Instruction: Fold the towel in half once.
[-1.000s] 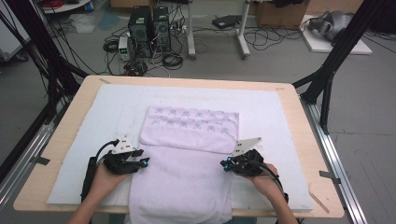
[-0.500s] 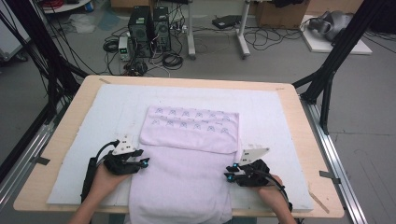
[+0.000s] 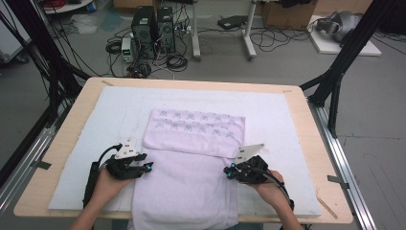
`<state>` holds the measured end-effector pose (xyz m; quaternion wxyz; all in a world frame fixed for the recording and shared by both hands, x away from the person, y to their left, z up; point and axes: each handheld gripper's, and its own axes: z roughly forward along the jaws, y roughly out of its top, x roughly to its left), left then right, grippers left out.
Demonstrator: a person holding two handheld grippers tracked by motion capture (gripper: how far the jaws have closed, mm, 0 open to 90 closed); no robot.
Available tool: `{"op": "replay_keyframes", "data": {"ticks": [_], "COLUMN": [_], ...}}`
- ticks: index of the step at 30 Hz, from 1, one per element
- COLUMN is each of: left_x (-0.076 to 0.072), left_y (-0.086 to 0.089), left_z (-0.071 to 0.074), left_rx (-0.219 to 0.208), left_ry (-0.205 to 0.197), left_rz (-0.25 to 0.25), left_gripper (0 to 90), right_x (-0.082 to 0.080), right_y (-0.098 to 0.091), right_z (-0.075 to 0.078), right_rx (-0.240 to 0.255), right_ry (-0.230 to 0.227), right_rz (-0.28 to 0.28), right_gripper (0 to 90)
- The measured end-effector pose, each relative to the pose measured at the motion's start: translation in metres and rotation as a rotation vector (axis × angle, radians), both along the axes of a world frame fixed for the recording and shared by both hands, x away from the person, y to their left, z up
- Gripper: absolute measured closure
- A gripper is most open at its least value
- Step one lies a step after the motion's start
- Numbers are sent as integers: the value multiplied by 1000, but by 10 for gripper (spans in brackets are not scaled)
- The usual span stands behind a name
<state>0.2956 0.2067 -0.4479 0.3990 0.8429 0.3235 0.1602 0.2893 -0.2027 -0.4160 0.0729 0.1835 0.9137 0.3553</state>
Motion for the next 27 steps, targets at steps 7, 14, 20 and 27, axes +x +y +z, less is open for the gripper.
{"op": "replay_keyframes", "data": {"ticks": [7, 14, 20, 27], "left_x": [0, -1, -1, -1], "left_y": [1, 1, 1, 1], "left_z": [0, -1, -1, -1], "left_rx": [-3, -11, -10, -8], "left_ry": [1, -6, -7, -8], "left_rz": [-1, 2, 4, 7], "left_gripper": [554, 554, 553, 554], "right_x": [11, -2, -27, -41], "right_y": [16, -9, -41, -40], "right_z": [-13, -5, -4, -14], "right_rx": [-20, 75, 133, 91], "right_ry": [24, -19, -54, -47], "right_rz": [10, -52, -101, -49], "right_gripper": [843, 654, 636, 669]}}
